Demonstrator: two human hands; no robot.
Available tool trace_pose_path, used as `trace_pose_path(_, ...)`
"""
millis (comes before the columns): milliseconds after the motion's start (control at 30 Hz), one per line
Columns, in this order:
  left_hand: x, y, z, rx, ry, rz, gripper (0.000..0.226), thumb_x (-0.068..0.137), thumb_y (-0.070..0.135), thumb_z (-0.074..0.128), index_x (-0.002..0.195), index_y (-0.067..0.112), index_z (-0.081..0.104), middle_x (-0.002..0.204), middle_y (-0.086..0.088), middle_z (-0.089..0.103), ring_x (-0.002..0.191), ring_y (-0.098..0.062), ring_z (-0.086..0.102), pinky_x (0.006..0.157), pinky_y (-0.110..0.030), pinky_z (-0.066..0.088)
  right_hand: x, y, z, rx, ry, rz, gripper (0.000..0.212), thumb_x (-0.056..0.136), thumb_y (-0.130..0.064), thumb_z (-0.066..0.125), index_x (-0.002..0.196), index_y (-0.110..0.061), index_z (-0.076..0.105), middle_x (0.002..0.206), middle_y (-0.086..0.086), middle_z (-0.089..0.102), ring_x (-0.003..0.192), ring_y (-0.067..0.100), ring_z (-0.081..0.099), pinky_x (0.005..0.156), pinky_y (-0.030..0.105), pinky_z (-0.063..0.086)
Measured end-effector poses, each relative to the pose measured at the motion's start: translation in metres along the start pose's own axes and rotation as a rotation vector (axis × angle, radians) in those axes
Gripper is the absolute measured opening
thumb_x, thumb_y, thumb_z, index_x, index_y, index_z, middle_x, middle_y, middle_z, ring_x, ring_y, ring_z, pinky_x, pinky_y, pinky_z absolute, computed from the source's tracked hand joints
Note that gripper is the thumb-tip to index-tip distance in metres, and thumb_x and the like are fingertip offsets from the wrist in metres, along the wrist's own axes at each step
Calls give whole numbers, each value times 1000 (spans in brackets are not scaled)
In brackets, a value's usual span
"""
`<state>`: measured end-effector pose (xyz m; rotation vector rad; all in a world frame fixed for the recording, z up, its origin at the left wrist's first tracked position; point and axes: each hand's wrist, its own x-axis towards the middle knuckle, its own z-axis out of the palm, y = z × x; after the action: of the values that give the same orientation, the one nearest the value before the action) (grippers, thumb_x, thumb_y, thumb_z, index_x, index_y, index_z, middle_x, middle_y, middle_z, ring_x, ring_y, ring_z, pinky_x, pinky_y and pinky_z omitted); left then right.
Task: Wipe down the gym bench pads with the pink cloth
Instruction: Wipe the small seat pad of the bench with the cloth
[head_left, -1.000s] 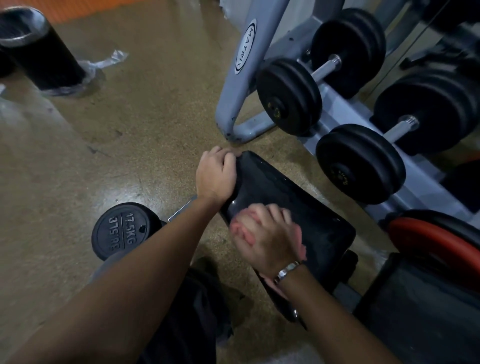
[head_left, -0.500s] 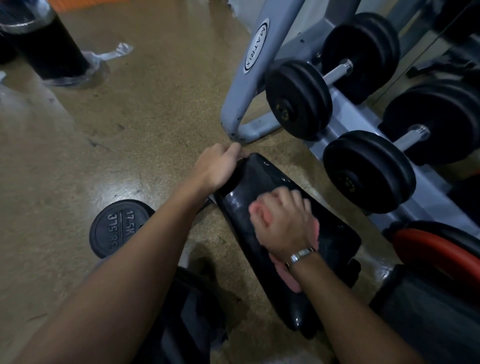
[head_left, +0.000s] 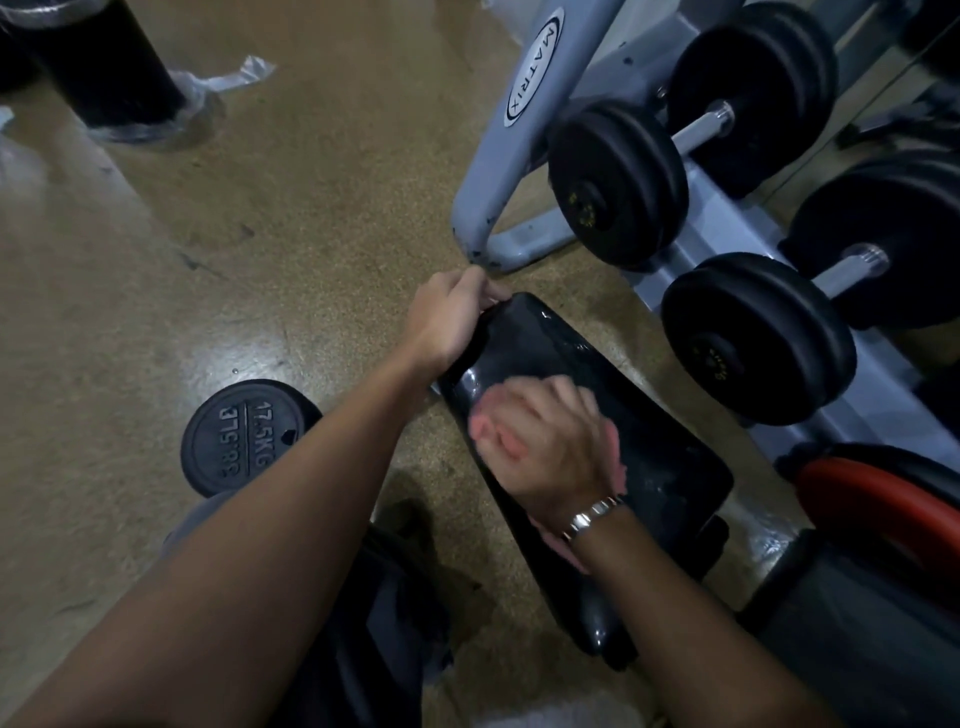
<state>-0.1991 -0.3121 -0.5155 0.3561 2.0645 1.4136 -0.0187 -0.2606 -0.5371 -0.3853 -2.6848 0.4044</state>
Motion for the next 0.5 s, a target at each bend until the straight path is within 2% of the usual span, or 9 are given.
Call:
trace_pose_path(67,2,4,-2,79,-10,-5,48,80,46,40,86,24,83,83,13,77,80,-5,69,85,-34,51,-12,23,-9,-6,-22,-39,15,83,-41,67,85,-31,77,99,-6,71,83,22,58,73,36,46)
trace_pose_path(133,1,10,-3,196,-9,17,49,77,50,39,84,29,82,95,6,79,96,-21,71,96,-40,53,-1,36,-13,-18,-1,127,15,86,-40,67,85,-30,77,97,-4,69,86,24,58,76,40,49)
trace_pose_path(200,1,15,-5,277,-17,30,49,74,53,37,80,33,80,100,2,80,102,-25,71,101,-42,52,17,26,-8,-38,37,276,20,91,-41,61,91,-28,77,104,-4,70,93,25,58,82,43,49)
trace_pose_path(233,1,17,-6,300,-30,31,49,72,55,36,79,34,80,99,3,80,101,-24,71,101,-42,52,20,17,-3,-54,38,275,22,93,-42,59,94,-28,76,109,-6,70,95,24,57,82,42,48)
trace_pose_path(300,1,18,-9,319,-49,32,54,66,61,34,77,36,80,98,4,80,100,-24,72,101,-44,54,14,2,3,-52,12,154,23,90,-42,57,95,-29,75,116,-6,70,94,22,55,79,37,44)
trace_pose_path(400,2,20,-15,333,-86,6,60,60,65,30,78,39,81,101,5,80,99,-27,72,100,-46,55,-4,16,-3,15,-55,-21,24,84,-43,61,91,-28,77,107,-2,69,87,21,54,75,35,45)
trace_pose_path(500,-1,24,-16,412,-124,-5,78,59,69,27,98,31,81,109,2,79,100,-26,71,100,-47,54,15,24,-7,-5,-84,107,27,86,-46,57,98,-27,72,104,-1,63,90,24,57,76,42,51)
